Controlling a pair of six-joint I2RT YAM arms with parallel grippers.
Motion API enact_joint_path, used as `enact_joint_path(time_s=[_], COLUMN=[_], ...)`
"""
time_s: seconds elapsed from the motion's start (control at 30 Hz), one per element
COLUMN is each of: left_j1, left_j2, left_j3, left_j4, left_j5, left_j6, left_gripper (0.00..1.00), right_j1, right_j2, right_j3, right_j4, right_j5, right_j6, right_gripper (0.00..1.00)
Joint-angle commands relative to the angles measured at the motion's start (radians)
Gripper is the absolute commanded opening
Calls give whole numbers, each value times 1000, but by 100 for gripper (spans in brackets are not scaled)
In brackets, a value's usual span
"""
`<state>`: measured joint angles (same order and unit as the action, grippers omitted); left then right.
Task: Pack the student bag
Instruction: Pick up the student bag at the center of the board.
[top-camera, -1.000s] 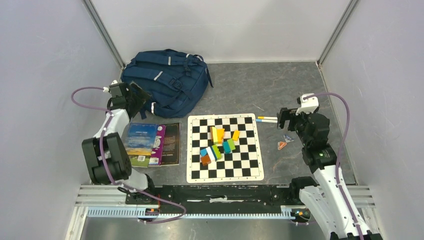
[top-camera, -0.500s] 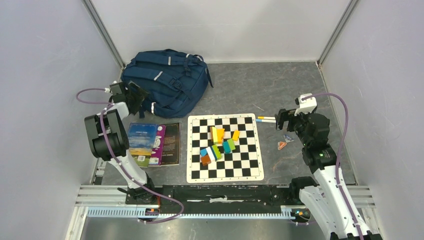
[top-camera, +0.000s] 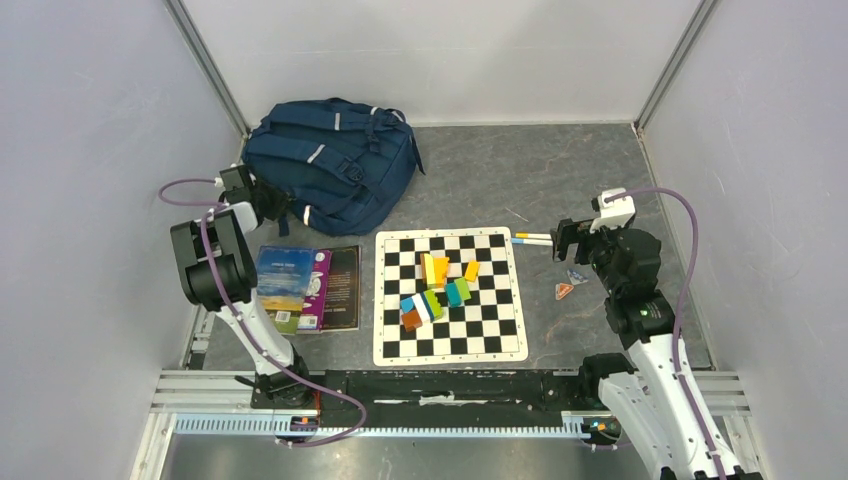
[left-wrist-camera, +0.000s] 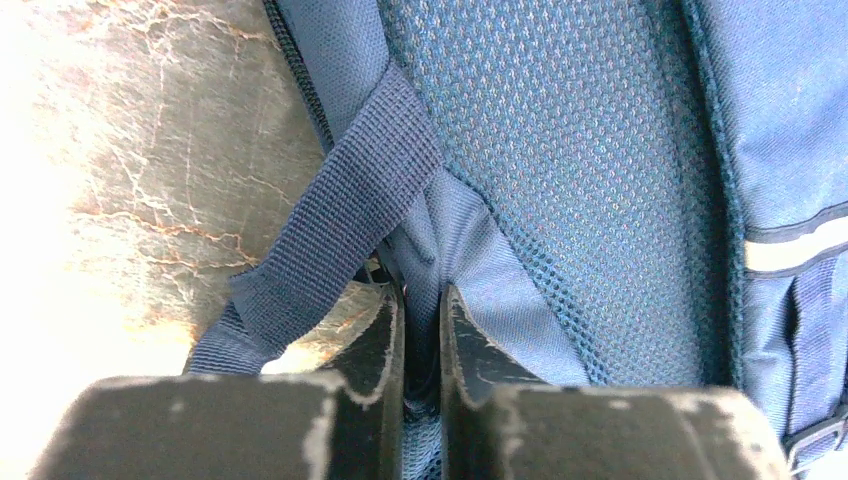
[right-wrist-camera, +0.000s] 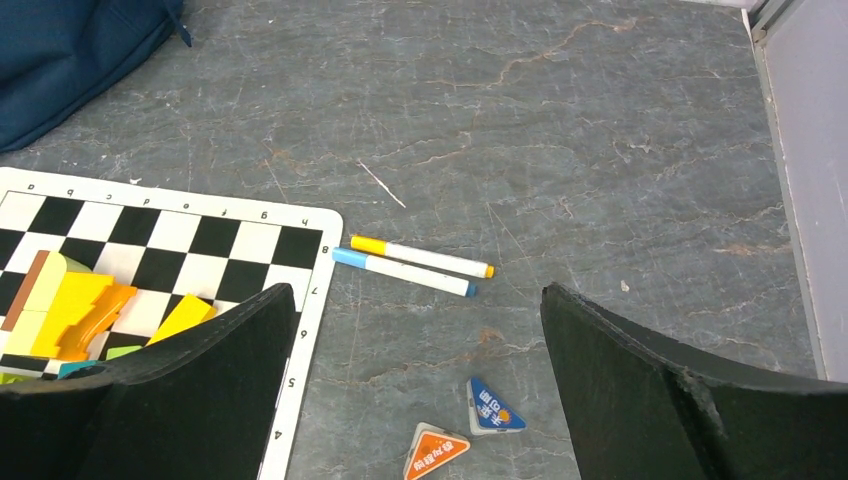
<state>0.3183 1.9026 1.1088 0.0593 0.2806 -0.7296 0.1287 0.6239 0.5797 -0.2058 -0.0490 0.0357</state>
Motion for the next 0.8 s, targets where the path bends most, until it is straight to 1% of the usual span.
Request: enact_joint_path(time_s=[0.0,0.17,0.27,0.33,0.43,0.5,0.57,0.7,0.77], left_j1=[-7,-41,-82,-120,-159,-191,-225,-279,-293], left_j2=[-53,-170,-253,-322,-414,-482,-534,-600,-622], left_j3=[18,-2,-6,-10,-14,-25,-33,-35,-35], left_j4=[54,93,95,94,85,85,85,81,73], left_j5=[60,57,13,-26,-72,-112,-138,-111,-93], left_j6=[-5,54,130,177,226,271,310,329,316], left_gripper=[2,2,2,2,2,2,2,2,2], right_j1=[-2,-3,-3,-2,-1,-2,-3,14,40], right_j2=[-14,-9,3,15,49,73,96,123,138], right_j3=[30,40,41,44,65,74,74,67,86], right_j4=[3,-17,-28,-44,-72,-78,-61,45,86], right_j5=[10,21,10,30,12,-26,-99,-254,-258], right_j6=[-10,0,8,25,18,18,9,-5,-8], right_gripper=[98,98,98,98,98,98,98,98,98])
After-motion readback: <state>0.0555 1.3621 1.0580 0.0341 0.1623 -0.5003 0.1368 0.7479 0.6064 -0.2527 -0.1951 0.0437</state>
